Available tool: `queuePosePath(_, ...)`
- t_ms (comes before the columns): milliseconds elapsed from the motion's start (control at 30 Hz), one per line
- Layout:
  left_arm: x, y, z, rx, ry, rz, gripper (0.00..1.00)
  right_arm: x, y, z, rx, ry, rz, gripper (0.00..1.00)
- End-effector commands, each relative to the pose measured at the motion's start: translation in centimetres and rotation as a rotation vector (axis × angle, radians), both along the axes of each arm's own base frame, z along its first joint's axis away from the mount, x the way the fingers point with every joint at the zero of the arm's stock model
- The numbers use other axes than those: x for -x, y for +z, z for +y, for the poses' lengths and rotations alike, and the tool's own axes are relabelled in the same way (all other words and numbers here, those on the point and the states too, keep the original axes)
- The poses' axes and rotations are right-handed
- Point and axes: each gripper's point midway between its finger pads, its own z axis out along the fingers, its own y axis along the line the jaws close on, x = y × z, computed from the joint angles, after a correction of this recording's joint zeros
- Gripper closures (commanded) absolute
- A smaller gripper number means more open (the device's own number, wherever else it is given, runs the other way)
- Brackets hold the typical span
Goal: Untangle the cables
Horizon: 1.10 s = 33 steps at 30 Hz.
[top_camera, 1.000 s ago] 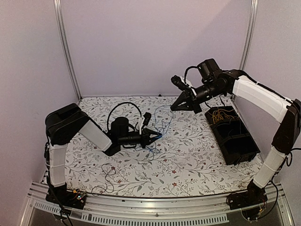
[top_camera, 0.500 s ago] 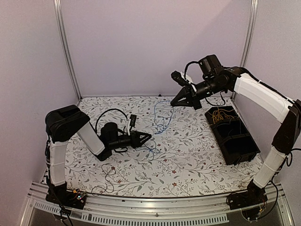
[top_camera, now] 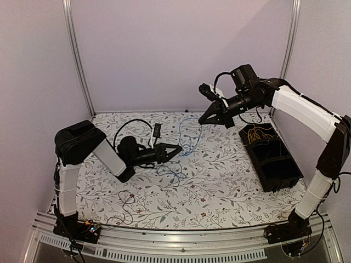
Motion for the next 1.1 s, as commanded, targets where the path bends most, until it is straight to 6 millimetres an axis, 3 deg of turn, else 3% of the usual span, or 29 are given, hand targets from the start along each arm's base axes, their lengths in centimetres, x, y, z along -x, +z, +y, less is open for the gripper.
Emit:
queuePosePath(0, 0.8, 2.8, -1.2, 0.078, -0.083, -0.091, 0.48, 0.0, -0.3, 0.4, -0.005, 0.005, 0.018, 1.0)
queuePosePath(433, 2.4, 2.4, -2.6, 0.073, -0.217, -0.072, 0.51, -0.3, -0.9, 0.4, 0.005, -0.001, 0.018, 1.0)
queuePosePath(533, 2.5, 2.1, -2.9, 0.063, -0.229, -0.068, 0.6, -0.4, -0.9, 0.5, 0.004, -0.001, 0.016, 1.0)
queuePosePath(733, 1.8, 1.9, -3.1, 0.056, -0.214, -0.055, 0.97, -0.5, -0.8, 0.3, 0.008, -0.012, 0.006, 1.0)
queuePosePath(867, -0.7, -0.3, -2.1, -0.016, -0.057, 0.008, 1.0, -1.6, 2.8, -1.4, -0.054, -0.047, -0.02, 1.0)
queuePosePath(967, -2.5, -2.9, -0.9, -0.114, 0.063, 0.068, 1.0, -3.1, 7.5, -4.6, -0.148, -0.104, -0.046, 1.0)
queuePosePath(1067, -2.8, -4.6, -0.6, -0.167, 0.088, 0.106, 1.0, -4.4, 11.9, -8.5, -0.242, -0.169, -0.07, 1.0)
